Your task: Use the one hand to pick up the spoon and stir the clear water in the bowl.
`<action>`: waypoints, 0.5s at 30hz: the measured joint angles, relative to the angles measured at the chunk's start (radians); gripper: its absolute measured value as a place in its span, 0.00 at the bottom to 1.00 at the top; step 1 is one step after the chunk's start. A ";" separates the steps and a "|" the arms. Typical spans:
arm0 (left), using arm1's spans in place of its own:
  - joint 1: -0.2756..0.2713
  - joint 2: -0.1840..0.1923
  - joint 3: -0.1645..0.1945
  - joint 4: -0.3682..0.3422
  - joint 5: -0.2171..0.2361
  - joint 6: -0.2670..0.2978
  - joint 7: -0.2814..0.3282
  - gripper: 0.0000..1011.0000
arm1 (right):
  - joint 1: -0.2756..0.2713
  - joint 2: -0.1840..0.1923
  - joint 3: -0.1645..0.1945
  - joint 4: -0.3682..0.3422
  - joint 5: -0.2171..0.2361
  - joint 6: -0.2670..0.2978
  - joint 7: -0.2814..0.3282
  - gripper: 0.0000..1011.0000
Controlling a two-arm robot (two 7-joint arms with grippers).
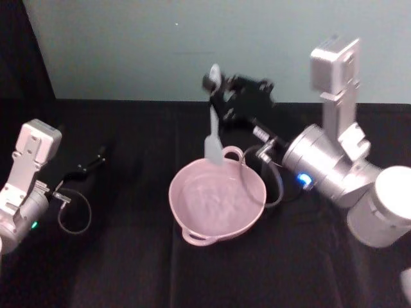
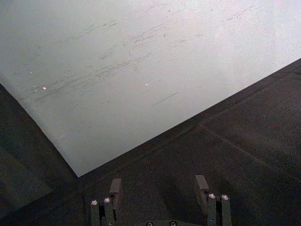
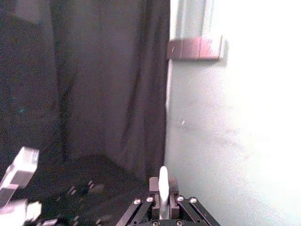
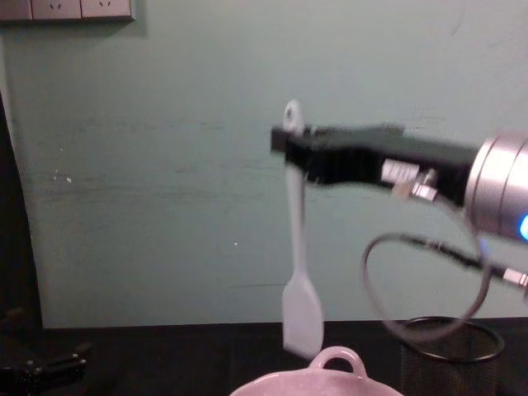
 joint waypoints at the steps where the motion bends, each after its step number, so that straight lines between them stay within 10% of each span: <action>1: 0.000 0.000 0.000 0.000 0.000 0.000 0.000 1.00 | 0.004 0.003 0.006 -0.007 0.002 0.000 -0.001 0.12; 15: 0.000 0.000 0.000 0.000 0.000 0.000 0.000 1.00 | 0.045 0.055 0.079 -0.067 0.021 0.023 -0.018 0.12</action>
